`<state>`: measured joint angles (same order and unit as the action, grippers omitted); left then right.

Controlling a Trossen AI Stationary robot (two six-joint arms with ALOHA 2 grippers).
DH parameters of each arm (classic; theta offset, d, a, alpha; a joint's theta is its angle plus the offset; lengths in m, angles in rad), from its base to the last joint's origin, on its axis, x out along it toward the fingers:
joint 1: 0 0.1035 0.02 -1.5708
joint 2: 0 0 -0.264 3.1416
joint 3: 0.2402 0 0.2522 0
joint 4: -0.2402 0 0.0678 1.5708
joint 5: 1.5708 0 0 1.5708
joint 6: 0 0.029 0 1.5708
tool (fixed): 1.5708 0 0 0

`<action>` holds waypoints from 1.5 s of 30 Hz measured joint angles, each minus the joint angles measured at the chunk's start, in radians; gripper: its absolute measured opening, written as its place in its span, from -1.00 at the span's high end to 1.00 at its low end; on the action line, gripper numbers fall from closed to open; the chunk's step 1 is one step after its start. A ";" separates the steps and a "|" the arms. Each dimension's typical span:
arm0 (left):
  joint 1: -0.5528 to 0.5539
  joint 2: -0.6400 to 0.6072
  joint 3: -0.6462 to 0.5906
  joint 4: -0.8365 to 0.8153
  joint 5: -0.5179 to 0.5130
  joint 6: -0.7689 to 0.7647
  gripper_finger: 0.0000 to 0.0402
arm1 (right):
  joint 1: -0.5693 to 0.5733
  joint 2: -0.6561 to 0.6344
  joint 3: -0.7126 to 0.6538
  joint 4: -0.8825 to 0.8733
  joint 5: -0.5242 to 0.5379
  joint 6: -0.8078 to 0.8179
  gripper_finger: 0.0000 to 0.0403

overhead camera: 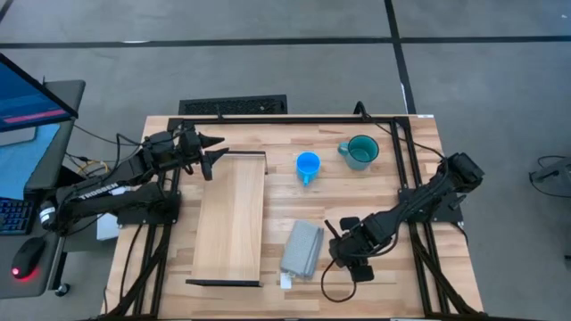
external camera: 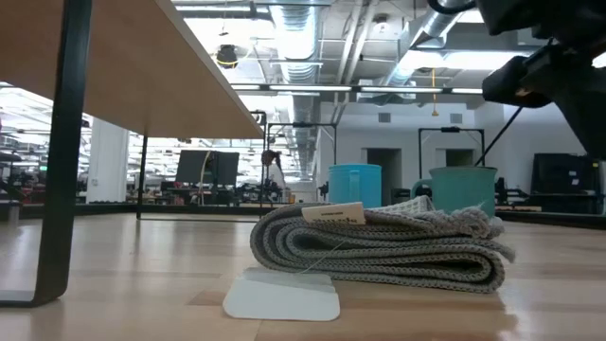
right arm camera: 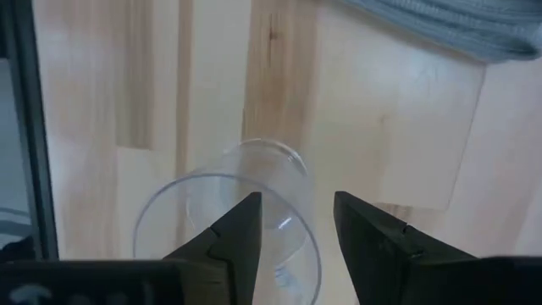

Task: Stack small to large cups/mugs on shelf
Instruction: Put the transparent mug on the shelf

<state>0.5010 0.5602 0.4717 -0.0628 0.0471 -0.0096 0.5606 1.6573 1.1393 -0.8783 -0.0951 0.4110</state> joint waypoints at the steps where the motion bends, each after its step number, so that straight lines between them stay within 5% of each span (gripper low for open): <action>1: 0.000 0.000 0.000 0.000 0.000 0.000 0.16 | 0.000 -0.001 0.000 0.001 0.004 0.000 0.16; 11: 0.000 0.000 0.000 0.000 0.000 0.000 0.16 | 0.000 0.000 -0.027 0.002 -0.012 0.007 0.39; 22: 0.000 0.000 0.000 0.000 -0.001 -0.006 0.16 | -0.003 0.000 -0.034 -0.003 -0.031 0.008 0.94; 45: 0.000 0.000 0.000 0.000 0.000 -0.029 0.16 | -0.151 -0.001 -0.017 -0.149 -0.136 -0.087 0.95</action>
<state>0.5011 0.5602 0.4717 -0.0628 0.0467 -0.0383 0.4095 1.6566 1.1223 -1.0269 -0.2314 0.3239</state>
